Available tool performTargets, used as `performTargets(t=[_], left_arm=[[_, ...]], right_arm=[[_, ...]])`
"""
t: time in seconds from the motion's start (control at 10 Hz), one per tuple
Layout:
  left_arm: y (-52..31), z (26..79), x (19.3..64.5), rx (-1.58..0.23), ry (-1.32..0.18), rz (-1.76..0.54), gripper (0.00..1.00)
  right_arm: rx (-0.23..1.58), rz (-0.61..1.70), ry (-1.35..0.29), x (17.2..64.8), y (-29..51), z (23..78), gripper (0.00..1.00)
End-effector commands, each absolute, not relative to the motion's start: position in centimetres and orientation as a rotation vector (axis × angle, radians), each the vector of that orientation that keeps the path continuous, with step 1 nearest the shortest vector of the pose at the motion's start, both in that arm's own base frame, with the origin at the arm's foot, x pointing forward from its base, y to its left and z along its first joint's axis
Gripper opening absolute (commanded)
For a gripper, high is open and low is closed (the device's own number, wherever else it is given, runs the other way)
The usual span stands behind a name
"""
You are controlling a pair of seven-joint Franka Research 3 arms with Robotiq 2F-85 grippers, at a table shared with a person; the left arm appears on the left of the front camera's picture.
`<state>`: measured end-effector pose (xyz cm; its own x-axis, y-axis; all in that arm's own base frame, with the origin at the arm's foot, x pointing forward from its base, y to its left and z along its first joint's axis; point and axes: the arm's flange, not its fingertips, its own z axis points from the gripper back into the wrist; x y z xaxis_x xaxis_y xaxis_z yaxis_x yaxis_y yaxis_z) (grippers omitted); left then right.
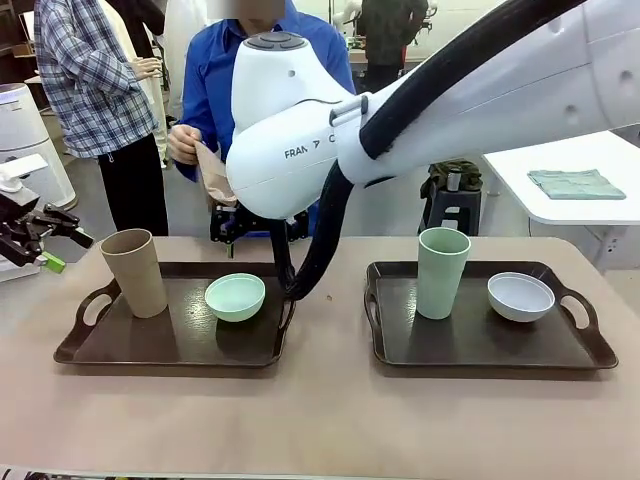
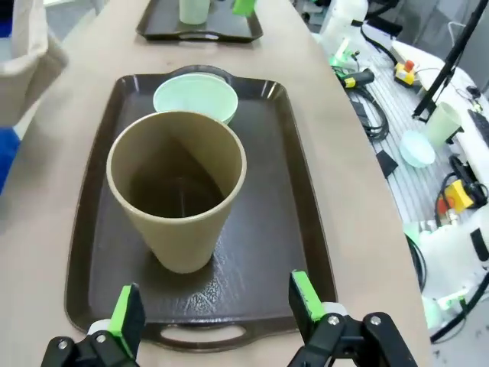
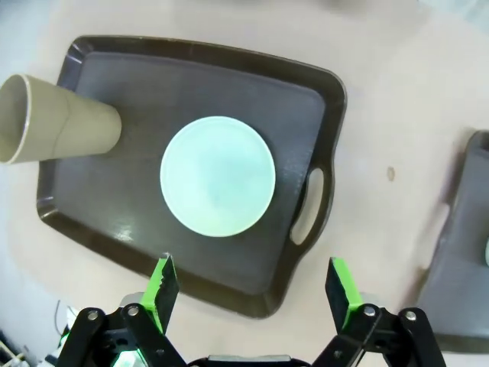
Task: Set up a tray with a mat and arrange the tableware.
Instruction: Pick up the Picnic Bowl and Reusable plastic cup from the Handle tray in front of the human's position and hold them in the air.
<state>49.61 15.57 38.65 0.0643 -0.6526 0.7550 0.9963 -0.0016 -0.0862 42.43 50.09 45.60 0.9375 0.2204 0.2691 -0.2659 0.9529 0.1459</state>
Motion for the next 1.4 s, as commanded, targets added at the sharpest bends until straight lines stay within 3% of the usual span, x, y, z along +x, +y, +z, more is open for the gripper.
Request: performTargets(t=[0.0,0.1,0.2,0.7,1.1,1.3], left_arm=[[15.1,37.9,50.9,-0.817,-0.597,-1.498,1.00],[14.7,37.9,50.8,-0.847,-0.580,-1.529,1.00],[14.9,38.1,50.1,-0.769,-0.596,-1.449,1.00],[15.2,37.8,50.3,-0.789,-0.595,-1.456,1.00],[14.0,36.6,49.8,-0.740,-0.746,-1.451,1.00],[12.1,34.9,49.9,-0.745,-0.745,-1.459,1.00]], right_arm=[[0.160,0.218,-0.241,43.8,51.3,44.9,1.00],[0.214,0.336,-0.218,43.8,50.8,44.9,1.00],[0.178,0.242,-0.246,43.3,50.4,45.0,1.00],[0.180,0.262,-0.248,43.8,50.6,44.9,1.00],[0.132,0.270,-0.278,44.0,51.6,41.9,1.00],[0.120,0.256,-0.270,44.3,51.5,40.2,1.00]])
